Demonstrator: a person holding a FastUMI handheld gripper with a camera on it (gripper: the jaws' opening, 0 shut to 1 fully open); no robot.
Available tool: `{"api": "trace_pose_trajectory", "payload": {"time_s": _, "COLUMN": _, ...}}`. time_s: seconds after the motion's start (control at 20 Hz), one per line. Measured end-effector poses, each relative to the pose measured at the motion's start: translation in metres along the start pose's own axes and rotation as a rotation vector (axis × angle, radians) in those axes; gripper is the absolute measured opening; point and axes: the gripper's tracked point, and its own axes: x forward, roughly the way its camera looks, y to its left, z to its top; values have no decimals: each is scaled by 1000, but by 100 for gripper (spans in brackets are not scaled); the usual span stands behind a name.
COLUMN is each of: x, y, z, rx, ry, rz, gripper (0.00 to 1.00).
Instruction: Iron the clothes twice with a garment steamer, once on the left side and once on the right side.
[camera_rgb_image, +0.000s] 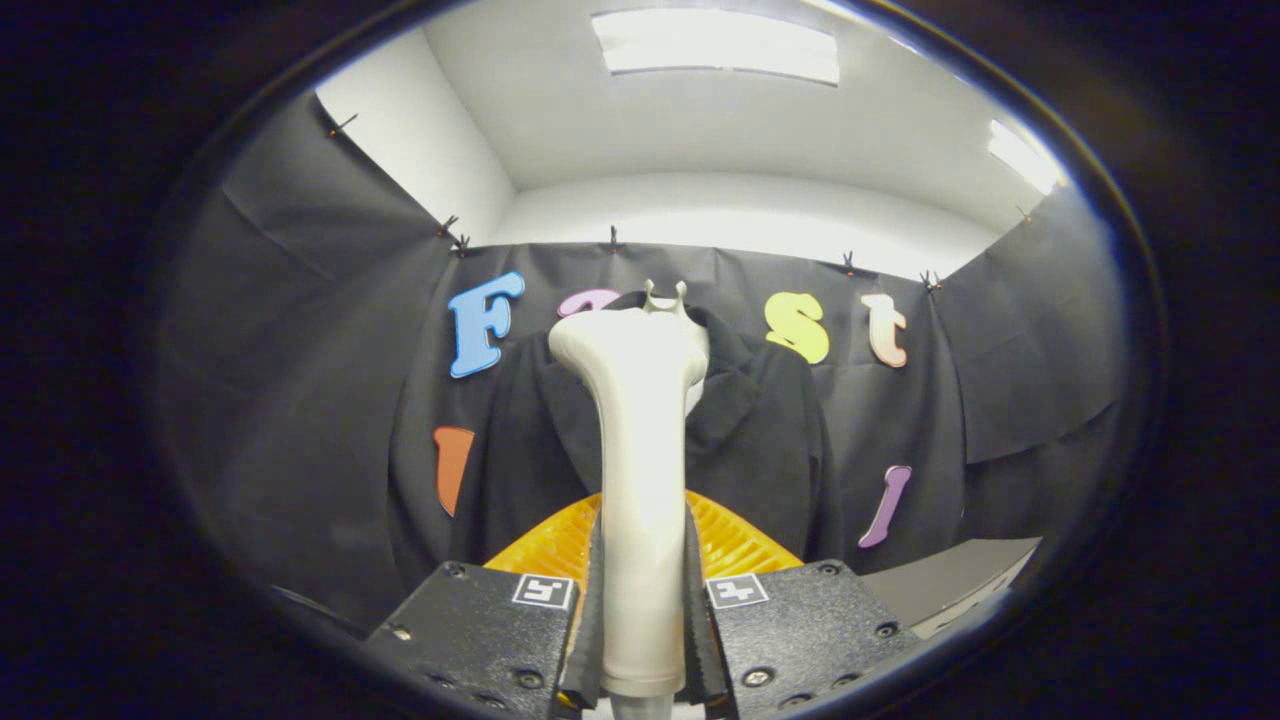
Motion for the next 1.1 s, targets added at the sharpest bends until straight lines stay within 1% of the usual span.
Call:
{"api": "trace_pose_trajectory", "payload": {"time_s": 0.25, "x": 55, "y": 30, "z": 16, "rx": -39, "ry": -41, "rz": 24, "gripper": 35}}
{"api": "trace_pose_trajectory", "payload": {"time_s": 0.4, "x": 83, "y": 41, "z": 13, "rx": -76, "ry": -46, "rz": 8, "gripper": 36}}
{"api": "trace_pose_trajectory", "payload": {"time_s": 0.55, "x": 103, "y": 41, "z": 4, "rx": -98, "ry": -31, "rz": -16, "gripper": 35}}
{"api": "trace_pose_trajectory", "payload": {"time_s": 0.75, "x": 102, "y": 42, "z": -16, "rx": -113, "ry": -8, "rz": -22, "gripper": 35}}
{"api": "trace_pose_trajectory", "payload": {"time_s": 0.9, "x": 94, "y": 47, "z": -34, "rx": -122, "ry": 18, "rz": 9, "gripper": 35}}
{"api": "trace_pose_trajectory", "payload": {"time_s": 1.1, "x": 80, "y": 48, "z": -50, "rx": -137, "ry": 38, "rz": 25, "gripper": 35}}
